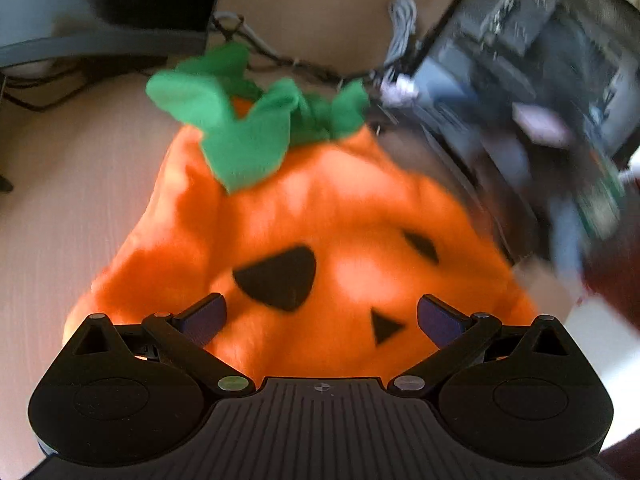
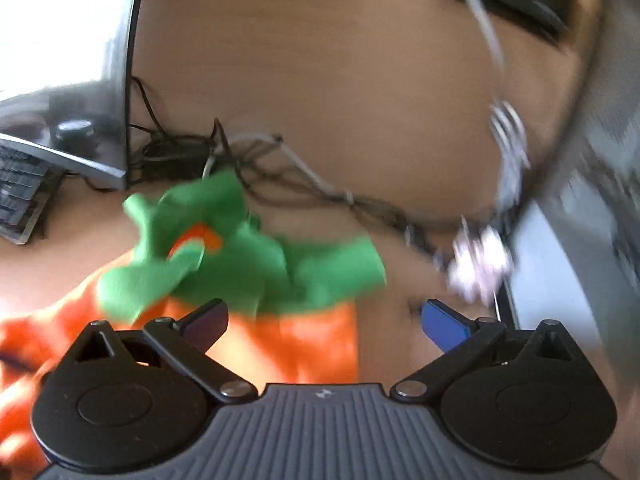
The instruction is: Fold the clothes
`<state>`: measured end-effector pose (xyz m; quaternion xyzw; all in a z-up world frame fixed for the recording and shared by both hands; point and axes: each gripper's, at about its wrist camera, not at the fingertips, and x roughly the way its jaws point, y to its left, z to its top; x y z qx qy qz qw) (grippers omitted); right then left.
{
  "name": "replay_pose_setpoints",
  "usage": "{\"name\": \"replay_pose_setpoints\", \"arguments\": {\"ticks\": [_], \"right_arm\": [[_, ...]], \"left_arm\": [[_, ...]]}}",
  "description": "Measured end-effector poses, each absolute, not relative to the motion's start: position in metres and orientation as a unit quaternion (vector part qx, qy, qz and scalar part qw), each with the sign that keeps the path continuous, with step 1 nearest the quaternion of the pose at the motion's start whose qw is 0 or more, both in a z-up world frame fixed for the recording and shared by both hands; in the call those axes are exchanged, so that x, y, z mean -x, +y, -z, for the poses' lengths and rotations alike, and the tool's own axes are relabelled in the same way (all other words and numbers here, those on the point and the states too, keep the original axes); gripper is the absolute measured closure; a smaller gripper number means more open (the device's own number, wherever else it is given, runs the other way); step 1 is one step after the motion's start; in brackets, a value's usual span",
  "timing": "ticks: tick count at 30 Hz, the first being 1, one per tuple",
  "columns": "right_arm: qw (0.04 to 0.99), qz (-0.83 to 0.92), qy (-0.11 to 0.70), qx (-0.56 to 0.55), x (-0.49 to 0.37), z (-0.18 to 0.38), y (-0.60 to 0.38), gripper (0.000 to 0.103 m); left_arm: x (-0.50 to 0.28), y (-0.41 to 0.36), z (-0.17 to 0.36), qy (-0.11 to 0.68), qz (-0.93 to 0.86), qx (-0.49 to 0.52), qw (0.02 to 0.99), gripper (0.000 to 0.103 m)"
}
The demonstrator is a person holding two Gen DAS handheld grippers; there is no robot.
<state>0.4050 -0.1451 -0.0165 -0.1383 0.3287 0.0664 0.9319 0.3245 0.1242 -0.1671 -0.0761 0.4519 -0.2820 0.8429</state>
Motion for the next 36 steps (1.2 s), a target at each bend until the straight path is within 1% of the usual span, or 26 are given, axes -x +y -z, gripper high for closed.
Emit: {"name": "replay_pose_setpoints", "arguments": {"ticks": [2,4,6,9,11,13,15,17,19,21,23,26,29,34,35,36], "right_arm": [[0.933,-0.060,0.309,0.174,-0.435,0.029,-0.130,0.000],[0.934,-0.079,0.302,0.175,-0.462,0.045,-0.121,0.000],[0.924,-0.112,0.326,0.164,-0.480,0.058,-0.113,0.000],[0.891,-0.192,0.375,0.172,-0.467,0.068,-0.106,0.000],[0.871,-0.225,0.380,0.213,-0.432,0.065,-0.107,0.000],[0.852,-0.237,0.375,0.279,-0.392,0.064,-0.112,0.000],[0.834,-0.225,0.356,0.356,-0.358,0.062,-0.120,0.000],[0.841,-0.196,0.343,0.369,-0.344,0.054,-0.128,0.000],[0.866,-0.172,0.349,0.316,-0.348,0.035,-0.141,0.000],[0.896,-0.146,0.358,0.217,-0.360,0.011,-0.161,0.000],[0.914,-0.133,0.371,0.099,-0.372,-0.001,-0.185,0.000],[0.907,-0.120,0.393,-0.093,-0.390,-0.006,-0.225,0.003],[0.841,-0.162,0.428,-0.287,-0.400,0.021,-0.244,0.005],[0.714,-0.192,0.503,-0.448,-0.405,0.084,-0.220,0.005],[0.709,-0.196,0.489,-0.468,-0.408,0.084,-0.214,0.005],[0.705,-0.200,0.474,-0.488,-0.410,0.083,-0.209,0.007]], "left_arm": [[-0.318,0.124,0.169,0.461,0.271,0.076,0.841,0.000],[-0.313,0.126,0.170,0.470,0.260,0.077,0.840,0.000],[-0.311,0.133,0.166,0.474,0.254,0.080,0.839,0.000],[-0.312,0.147,0.153,0.463,0.248,0.085,0.847,0.000],[-0.316,0.158,0.140,0.437,0.239,0.094,0.862,0.000],[-0.325,0.168,0.130,0.411,0.216,0.109,0.879,0.000],[-0.338,0.172,0.126,0.401,0.200,0.125,0.885,0.000],[-0.351,0.166,0.122,0.396,0.205,0.142,0.884,0.000],[-0.362,0.156,0.119,0.391,0.222,0.159,0.879,0.000],[-0.368,0.137,0.120,0.395,0.252,0.163,0.868,0.000],[-0.367,0.119,0.128,0.411,0.266,0.140,0.861,0.000],[-0.348,0.102,0.135,0.426,0.271,0.100,0.857,0.000],[-0.321,0.104,0.134,0.425,0.294,0.111,0.849,0.000],[-0.303,0.106,0.151,0.458,0.289,0.111,0.833,0.000],[-0.302,0.107,0.155,0.465,0.282,0.109,0.832,0.000],[-0.301,0.110,0.157,0.467,0.276,0.107,0.833,0.000]]}}
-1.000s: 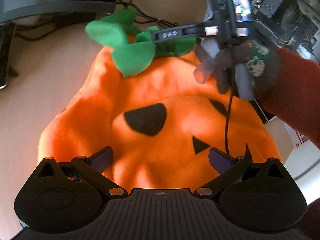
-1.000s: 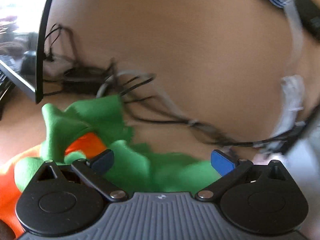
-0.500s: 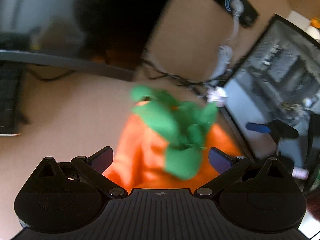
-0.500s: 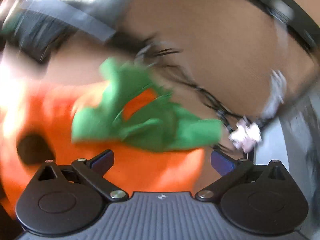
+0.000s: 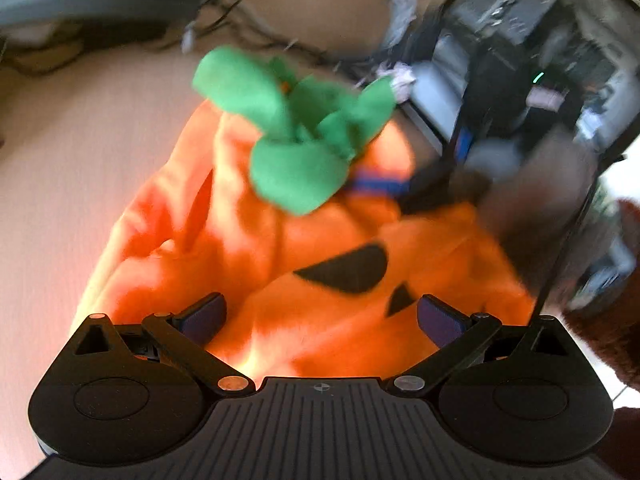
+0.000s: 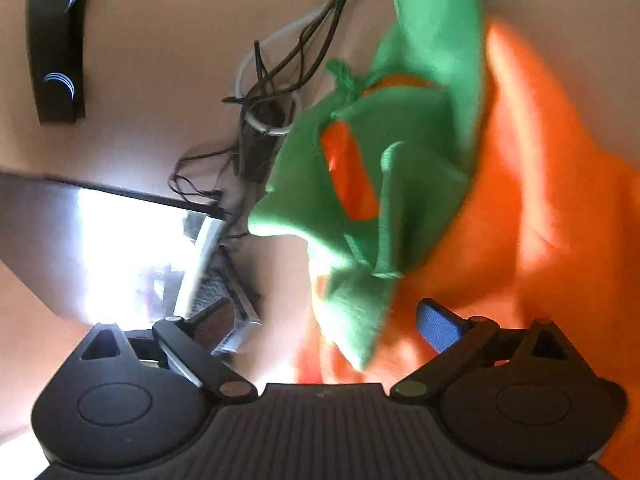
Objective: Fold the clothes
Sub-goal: 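Pull the green leaves with the right gripper and lay them on the costume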
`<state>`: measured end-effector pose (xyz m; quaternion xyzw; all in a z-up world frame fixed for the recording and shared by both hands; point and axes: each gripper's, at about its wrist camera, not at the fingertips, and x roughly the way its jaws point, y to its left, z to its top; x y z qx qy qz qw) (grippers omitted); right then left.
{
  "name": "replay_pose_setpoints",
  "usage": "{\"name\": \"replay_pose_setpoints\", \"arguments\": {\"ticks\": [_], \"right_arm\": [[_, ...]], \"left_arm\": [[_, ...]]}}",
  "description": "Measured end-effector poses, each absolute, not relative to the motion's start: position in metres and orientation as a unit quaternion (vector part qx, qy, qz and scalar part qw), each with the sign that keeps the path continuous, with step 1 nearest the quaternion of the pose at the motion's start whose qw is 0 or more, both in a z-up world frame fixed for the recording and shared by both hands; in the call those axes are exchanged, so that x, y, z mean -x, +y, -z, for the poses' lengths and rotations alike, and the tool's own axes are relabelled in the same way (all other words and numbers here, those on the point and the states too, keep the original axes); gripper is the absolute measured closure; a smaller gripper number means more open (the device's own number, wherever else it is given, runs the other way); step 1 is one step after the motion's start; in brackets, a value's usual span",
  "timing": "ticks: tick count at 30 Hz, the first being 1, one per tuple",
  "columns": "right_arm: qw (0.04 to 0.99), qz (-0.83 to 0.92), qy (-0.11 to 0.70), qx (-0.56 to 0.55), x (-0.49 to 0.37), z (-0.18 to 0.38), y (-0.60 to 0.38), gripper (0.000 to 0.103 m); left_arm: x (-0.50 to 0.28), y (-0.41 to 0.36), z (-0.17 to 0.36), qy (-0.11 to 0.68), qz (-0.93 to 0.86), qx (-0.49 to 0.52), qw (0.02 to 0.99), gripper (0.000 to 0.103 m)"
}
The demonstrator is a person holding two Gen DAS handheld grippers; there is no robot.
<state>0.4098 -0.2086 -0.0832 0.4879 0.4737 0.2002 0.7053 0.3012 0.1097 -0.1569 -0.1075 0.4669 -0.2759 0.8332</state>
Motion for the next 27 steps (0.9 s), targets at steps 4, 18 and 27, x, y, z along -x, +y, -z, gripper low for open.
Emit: {"name": "replay_pose_setpoints", "arguments": {"ticks": [4,18,27], "right_arm": [[0.826,-0.213,0.292,-0.432,-0.395,0.000,-0.210,0.014],[0.889,-0.129,0.376,-0.225,-0.370,0.000,-0.201,0.050],[0.926,-0.036,0.362,-0.098,-0.282,0.013,-0.221,0.031]], "left_arm": [[-0.292,0.127,0.156,0.458,0.256,0.080,0.848,0.000],[-0.318,0.104,0.073,0.344,0.289,0.082,0.890,0.000],[-0.397,0.052,0.117,0.419,0.302,0.186,0.836,0.000]]}}
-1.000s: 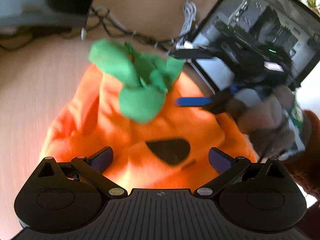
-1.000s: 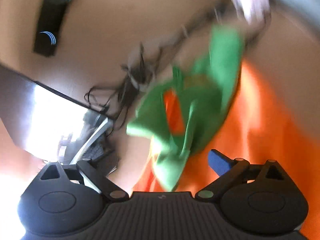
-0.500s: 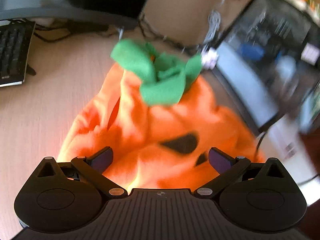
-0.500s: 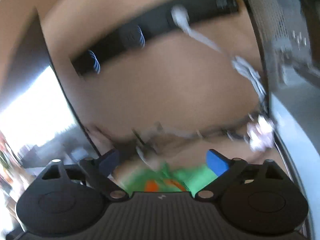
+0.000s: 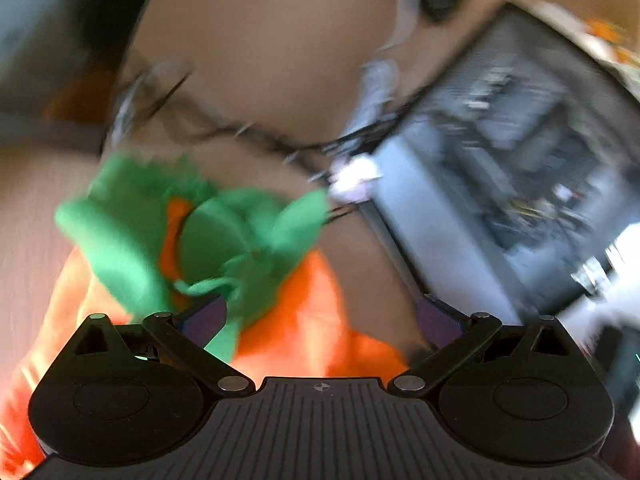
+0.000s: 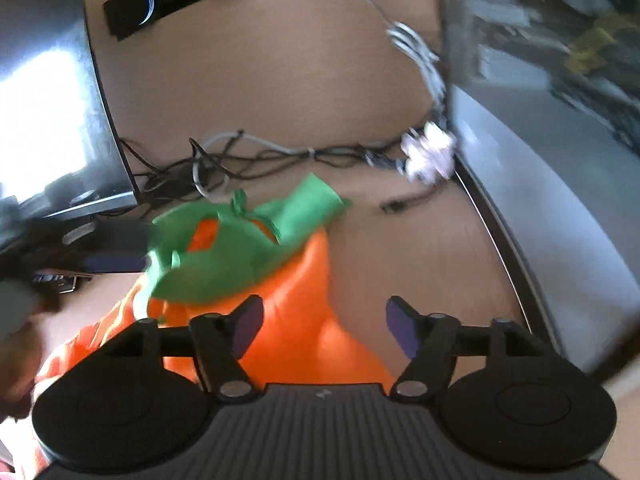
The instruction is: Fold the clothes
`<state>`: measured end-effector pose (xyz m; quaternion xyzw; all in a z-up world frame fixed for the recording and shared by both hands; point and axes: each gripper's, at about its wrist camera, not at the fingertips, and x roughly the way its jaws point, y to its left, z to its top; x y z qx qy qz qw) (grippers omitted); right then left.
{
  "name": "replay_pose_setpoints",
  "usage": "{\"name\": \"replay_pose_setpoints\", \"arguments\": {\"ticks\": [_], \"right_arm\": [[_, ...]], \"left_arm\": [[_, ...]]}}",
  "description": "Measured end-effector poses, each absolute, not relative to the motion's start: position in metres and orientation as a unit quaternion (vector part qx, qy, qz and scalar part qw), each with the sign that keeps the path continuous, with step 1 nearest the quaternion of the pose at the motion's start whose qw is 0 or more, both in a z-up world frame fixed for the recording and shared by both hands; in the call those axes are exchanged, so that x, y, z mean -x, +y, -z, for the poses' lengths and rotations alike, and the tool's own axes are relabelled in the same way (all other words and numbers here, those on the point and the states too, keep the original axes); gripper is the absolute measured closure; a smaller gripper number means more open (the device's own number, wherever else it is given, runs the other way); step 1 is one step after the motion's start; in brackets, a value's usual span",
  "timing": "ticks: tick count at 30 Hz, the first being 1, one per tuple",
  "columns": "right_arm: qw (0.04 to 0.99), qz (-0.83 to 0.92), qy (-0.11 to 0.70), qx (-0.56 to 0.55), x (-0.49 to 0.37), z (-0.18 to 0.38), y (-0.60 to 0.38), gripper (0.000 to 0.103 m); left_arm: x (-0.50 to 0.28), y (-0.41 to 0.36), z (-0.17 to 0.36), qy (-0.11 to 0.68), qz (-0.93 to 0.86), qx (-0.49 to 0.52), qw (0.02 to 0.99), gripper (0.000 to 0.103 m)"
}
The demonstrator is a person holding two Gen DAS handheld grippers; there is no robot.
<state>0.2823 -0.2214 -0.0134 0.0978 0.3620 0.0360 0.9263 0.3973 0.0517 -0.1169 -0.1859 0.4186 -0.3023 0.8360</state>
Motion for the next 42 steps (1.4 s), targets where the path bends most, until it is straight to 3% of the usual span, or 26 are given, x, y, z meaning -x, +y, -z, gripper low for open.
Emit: {"name": "replay_pose_setpoints", "arguments": {"ticks": [4,8,14,21,24,29,33,37,42], "right_arm": [[0.917,-0.025,0.383,-0.106,-0.253,0.023,-0.229,0.028],[0.915,0.014,0.390,-0.106,-0.231,0.028,-0.238,0.028],[0.923,0.031,0.368,-0.106,-0.210,0.017,-0.248,0.025],[0.931,-0.020,0.349,-0.101,-0.236,0.001,-0.234,0.023],[0.928,-0.021,0.359,-0.094,-0.238,0.004,-0.228,0.023],[0.924,-0.004,0.372,-0.095,-0.223,0.013,-0.228,0.020],[0.917,0.029,0.380,-0.115,-0.207,0.019,-0.241,0.019],[0.915,0.046,0.382,-0.122,-0.194,0.023,-0.248,0.019],[0.919,0.054,0.371,-0.126,-0.190,0.020,-0.253,0.019]], "left_arm": [[-0.414,0.032,0.138,0.441,0.273,0.186,0.835,0.000],[-0.397,0.016,0.131,0.457,0.400,0.123,0.785,0.000],[-0.322,0.019,0.132,0.468,0.534,0.021,0.704,0.000],[-0.351,0.072,0.111,0.379,0.350,0.185,0.836,0.000],[-0.379,0.071,0.117,0.395,0.316,0.217,0.835,0.000],[-0.421,0.042,0.151,0.481,0.297,0.196,0.801,0.000],[-0.432,0.024,0.162,0.461,0.295,0.195,0.814,0.000],[-0.415,0.011,0.159,0.470,0.465,0.197,0.724,0.000],[-0.354,0.017,0.165,0.506,0.558,0.102,0.650,0.000]]}}
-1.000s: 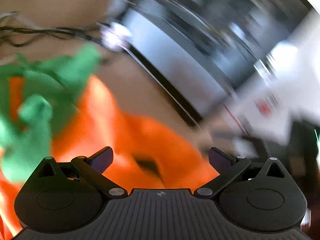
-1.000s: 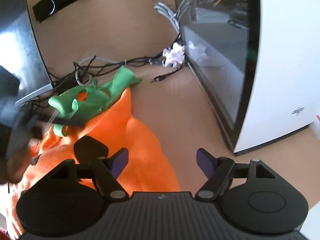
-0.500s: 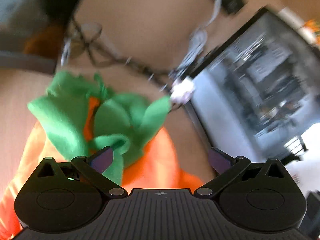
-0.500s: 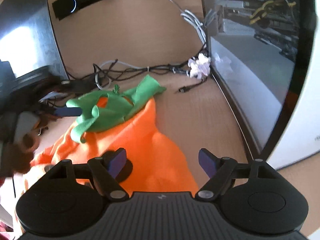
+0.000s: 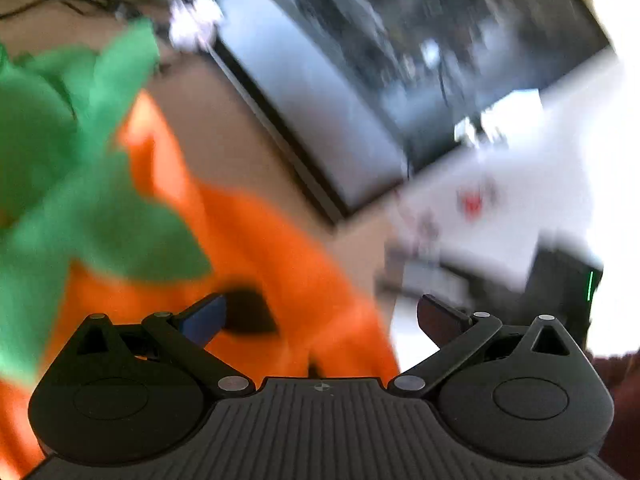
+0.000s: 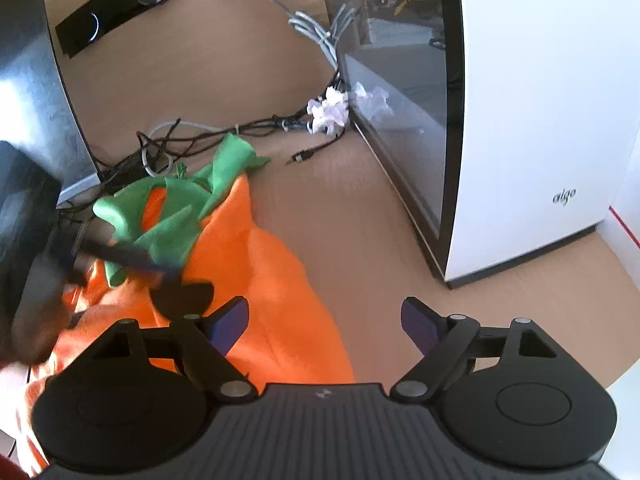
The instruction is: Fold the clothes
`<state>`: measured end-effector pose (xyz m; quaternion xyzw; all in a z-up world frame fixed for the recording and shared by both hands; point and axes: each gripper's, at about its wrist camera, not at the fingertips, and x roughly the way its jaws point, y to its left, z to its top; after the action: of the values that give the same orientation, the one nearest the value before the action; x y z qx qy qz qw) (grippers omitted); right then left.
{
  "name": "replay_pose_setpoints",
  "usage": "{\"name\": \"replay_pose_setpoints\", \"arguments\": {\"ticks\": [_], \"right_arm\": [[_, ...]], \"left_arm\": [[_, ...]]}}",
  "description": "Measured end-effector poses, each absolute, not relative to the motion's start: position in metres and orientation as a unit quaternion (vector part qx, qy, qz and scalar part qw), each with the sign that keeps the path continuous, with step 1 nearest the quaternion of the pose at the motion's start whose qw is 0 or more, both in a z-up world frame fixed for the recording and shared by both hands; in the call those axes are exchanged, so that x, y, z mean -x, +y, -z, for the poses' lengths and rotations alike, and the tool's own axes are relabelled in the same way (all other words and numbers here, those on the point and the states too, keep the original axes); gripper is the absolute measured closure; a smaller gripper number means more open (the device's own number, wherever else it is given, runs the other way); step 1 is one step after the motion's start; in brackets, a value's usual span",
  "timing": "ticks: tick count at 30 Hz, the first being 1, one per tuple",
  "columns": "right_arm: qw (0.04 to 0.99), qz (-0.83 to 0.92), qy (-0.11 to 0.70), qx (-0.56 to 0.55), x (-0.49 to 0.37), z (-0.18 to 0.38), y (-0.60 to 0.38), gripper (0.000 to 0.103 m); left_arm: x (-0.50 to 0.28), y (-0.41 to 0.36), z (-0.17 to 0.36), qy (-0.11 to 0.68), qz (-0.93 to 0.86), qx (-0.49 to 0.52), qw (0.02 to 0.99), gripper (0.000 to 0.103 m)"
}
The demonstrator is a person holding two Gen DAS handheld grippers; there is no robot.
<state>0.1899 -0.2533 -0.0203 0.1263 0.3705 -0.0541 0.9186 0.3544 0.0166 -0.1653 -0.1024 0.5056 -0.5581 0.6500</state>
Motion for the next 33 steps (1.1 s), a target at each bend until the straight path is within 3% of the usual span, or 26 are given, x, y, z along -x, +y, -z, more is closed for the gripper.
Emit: {"name": "replay_pose_setpoints", "arguments": {"ticks": [9,11,14,17,22,27,33], "right_arm": [[0.937,-0.059,0.325,-0.113,-0.249,-0.007,-0.221,0.017],[0.934,-0.112,0.311,-0.140,-0.276,-0.016,-0.212,0.025],[0.912,-0.165,0.322,-0.190,-0.329,-0.011,-0.198,0.029],[0.880,-0.182,0.385,-0.210,-0.368,0.017,-0.188,0.030],[0.857,-0.153,0.481,-0.103,-0.372,0.058,-0.176,0.030],[0.913,-0.121,0.389,-0.023,-0.377,0.017,-0.182,0.030],[0.916,-0.089,0.387,-0.053,-0.443,0.027,-0.189,0.058]], "left_arm": [[-0.348,0.090,0.138,0.468,0.499,0.167,0.710,0.000],[-0.360,0.107,0.129,0.450,0.461,0.190,0.741,0.000],[-0.377,0.124,0.131,0.435,0.350,0.207,0.803,0.000],[-0.384,0.141,0.137,0.437,0.219,0.176,0.854,0.000],[-0.382,0.155,0.137,0.428,0.081,0.112,0.893,0.000],[-0.388,0.138,0.114,0.397,0.160,0.159,0.890,0.000],[-0.416,0.108,0.134,0.406,0.145,0.190,0.882,0.000]]}}
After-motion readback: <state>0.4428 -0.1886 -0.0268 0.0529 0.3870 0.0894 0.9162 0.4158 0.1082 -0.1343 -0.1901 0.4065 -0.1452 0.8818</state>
